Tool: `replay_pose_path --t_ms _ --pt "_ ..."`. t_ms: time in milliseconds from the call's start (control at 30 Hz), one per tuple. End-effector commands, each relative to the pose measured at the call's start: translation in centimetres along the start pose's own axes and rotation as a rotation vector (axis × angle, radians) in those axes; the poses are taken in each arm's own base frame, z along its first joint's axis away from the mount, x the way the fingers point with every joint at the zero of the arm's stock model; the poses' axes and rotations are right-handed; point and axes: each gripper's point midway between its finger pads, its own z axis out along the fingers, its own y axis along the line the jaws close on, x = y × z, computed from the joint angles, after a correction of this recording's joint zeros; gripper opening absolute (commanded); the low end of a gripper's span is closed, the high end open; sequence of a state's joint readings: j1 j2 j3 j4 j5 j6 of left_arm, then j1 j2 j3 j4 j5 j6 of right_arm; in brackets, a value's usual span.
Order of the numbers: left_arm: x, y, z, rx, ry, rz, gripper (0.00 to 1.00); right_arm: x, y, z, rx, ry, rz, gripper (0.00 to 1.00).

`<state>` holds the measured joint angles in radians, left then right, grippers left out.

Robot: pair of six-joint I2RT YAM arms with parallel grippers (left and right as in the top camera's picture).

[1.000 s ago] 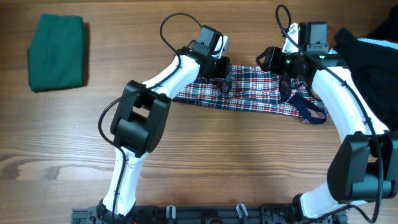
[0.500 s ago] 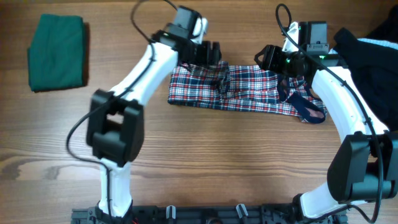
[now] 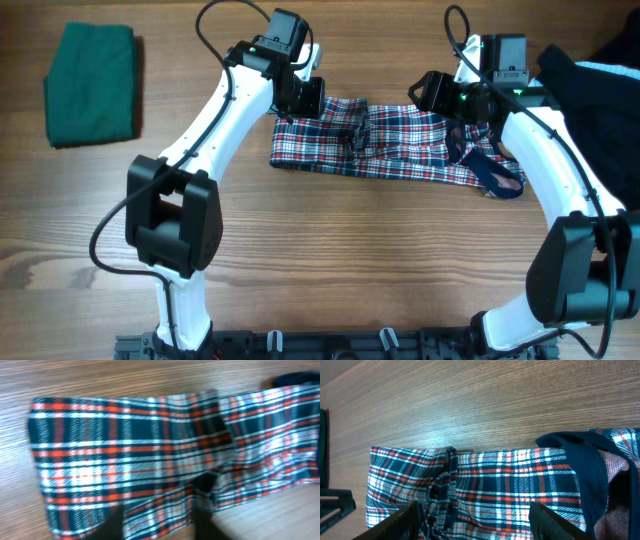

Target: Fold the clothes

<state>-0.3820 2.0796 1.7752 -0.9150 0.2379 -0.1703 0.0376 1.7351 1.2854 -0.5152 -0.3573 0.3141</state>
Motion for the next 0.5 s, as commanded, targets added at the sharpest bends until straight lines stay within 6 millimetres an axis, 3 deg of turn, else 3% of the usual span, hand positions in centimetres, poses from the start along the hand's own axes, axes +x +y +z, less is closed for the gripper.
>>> replay_pose_path --t_ms 0,300,467 --pt "-0.6 2.8 0.3 -0.13 -0.023 0.001 0.06 -0.6 0.0 -0.4 0.012 -0.019 0.005 0.69" --pt "1.8 7.1 5.0 -0.178 0.115 -0.074 0.04 -0.1 -0.1 -0.4 0.019 -0.001 0.009 0.65" --pt "1.4 7.7 6.2 -0.165 0.108 -0.085 0.04 -0.3 0.0 -0.4 0.015 -0.01 0.018 0.65"
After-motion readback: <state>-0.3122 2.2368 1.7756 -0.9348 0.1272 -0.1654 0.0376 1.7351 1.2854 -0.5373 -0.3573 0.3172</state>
